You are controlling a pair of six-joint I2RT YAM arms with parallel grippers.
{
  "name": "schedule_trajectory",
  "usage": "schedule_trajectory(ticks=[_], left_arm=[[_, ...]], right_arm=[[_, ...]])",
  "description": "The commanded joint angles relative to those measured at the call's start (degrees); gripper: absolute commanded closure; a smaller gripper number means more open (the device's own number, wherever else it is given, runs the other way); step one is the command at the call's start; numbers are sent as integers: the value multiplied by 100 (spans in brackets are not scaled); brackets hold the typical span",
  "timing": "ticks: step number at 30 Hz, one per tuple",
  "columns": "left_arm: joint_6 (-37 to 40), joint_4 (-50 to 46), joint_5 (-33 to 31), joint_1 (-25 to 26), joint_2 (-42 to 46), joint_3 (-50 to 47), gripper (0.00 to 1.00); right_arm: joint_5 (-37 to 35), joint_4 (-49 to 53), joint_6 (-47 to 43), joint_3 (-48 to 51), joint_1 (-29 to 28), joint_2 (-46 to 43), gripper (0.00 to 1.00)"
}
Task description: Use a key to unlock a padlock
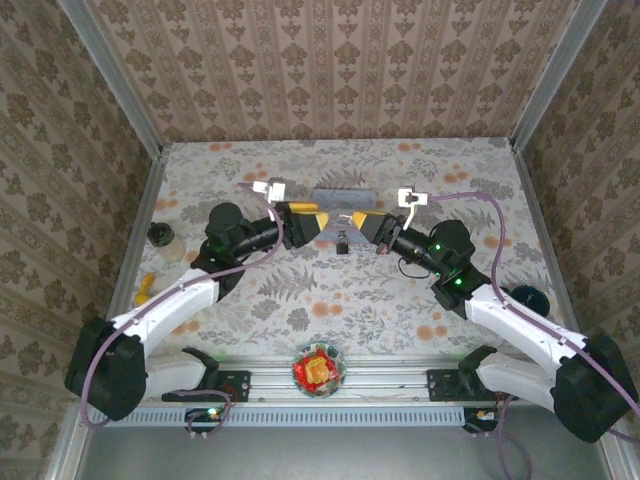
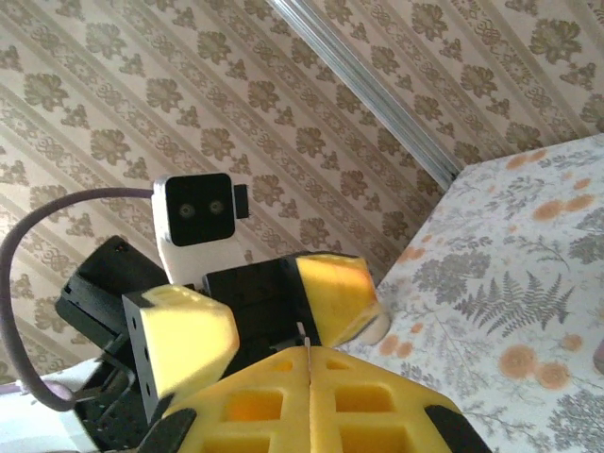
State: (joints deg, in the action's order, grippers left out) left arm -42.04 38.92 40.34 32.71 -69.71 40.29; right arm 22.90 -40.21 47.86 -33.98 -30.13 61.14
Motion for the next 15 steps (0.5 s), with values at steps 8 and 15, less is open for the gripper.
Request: schedule_trajectory(ticks=[8,15], left_arm=[[-726,1613,663,121,-549,312,52],[-657,1552,876,183,-604,391,58]], right_arm=[[80,-506,216,-4,-4,90,100],[66,-506,203,-3,-19,126,100]])
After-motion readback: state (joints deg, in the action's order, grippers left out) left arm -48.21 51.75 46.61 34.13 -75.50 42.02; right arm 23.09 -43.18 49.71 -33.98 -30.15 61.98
